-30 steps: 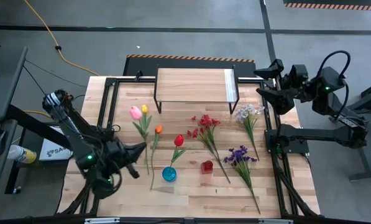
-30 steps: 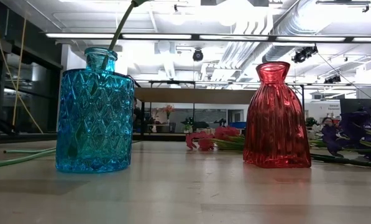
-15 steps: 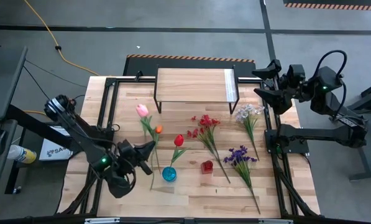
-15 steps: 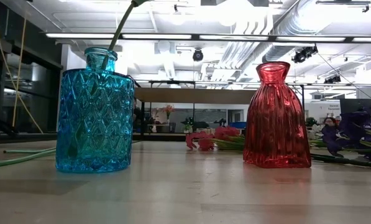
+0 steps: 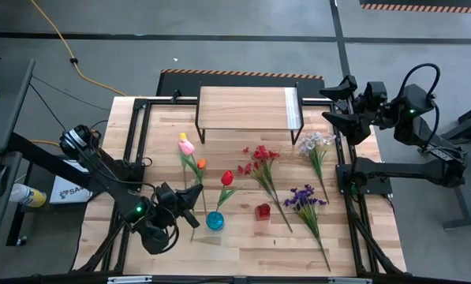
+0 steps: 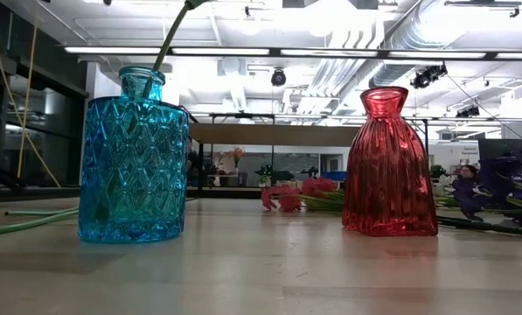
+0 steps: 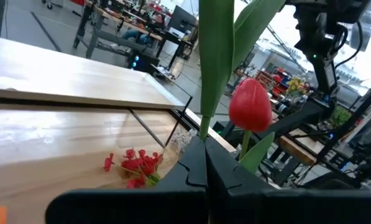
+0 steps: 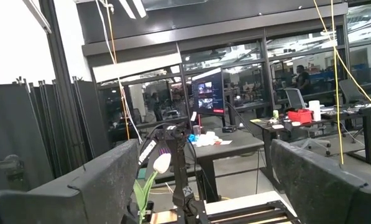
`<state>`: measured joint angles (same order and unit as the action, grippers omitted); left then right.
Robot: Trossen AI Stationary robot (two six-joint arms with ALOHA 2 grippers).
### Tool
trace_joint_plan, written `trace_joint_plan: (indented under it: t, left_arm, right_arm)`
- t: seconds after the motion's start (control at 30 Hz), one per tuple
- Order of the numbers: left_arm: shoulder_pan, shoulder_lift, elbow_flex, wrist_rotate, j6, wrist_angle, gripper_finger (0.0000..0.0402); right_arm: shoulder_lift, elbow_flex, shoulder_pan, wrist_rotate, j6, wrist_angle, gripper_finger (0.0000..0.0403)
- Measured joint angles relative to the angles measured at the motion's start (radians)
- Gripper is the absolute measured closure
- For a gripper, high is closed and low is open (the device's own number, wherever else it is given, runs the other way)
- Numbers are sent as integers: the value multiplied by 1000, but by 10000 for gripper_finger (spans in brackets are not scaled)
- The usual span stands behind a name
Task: Pick and place flowers into a vace then onto a shelf
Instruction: Put the pink tulip into the blue transparent vase
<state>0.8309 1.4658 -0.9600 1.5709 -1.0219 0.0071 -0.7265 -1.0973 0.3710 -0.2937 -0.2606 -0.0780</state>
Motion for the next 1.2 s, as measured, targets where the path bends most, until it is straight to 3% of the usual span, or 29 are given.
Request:
trace_joint_plan:
  t: [0.73, 1.2]
  left_arm:
    - [-62, 109, -1, 0, 21, 51, 381]
    - [-85, 111, -1, 0, 49, 51, 381]
  right_arm:
    - [-1, 0, 0, 4, 37, 0, 49]
    - [0, 0, 0, 3, 36, 0, 49]
